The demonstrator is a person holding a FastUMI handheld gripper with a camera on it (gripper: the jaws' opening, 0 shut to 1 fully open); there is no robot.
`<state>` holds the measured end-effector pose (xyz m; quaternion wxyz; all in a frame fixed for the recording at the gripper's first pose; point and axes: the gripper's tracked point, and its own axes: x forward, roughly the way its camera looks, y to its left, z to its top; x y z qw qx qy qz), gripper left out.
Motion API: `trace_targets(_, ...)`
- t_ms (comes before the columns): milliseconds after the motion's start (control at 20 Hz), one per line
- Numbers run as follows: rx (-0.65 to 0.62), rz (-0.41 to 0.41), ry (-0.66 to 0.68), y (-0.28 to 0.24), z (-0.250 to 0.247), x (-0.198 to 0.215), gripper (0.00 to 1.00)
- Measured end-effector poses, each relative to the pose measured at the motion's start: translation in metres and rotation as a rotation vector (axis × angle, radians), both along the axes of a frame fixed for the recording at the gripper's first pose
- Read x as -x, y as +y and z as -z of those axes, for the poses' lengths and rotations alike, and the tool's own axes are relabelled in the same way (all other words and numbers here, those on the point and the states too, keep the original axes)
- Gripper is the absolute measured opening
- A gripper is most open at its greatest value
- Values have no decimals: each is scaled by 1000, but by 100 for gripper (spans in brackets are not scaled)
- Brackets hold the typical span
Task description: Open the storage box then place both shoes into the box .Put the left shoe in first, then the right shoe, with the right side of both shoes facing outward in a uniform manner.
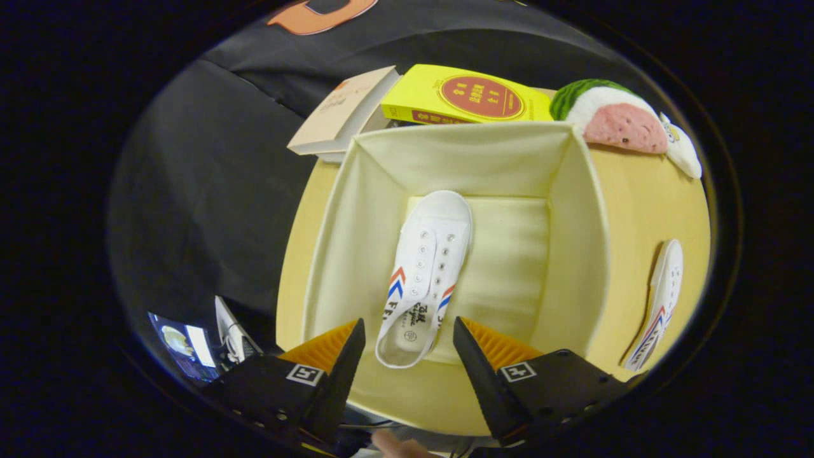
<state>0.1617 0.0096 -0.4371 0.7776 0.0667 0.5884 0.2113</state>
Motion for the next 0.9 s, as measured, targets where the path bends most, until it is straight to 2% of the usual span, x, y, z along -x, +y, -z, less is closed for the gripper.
trace_targets(150,-2,-21,-61,-19,-23,4,96)
trace_targets(450,49,-36,-100,-86,-31,8,96)
trace_targets(600,47,28,-79,-126,-26,8,96)
trace_targets(900,80,87,-73,-224,3,4,96)
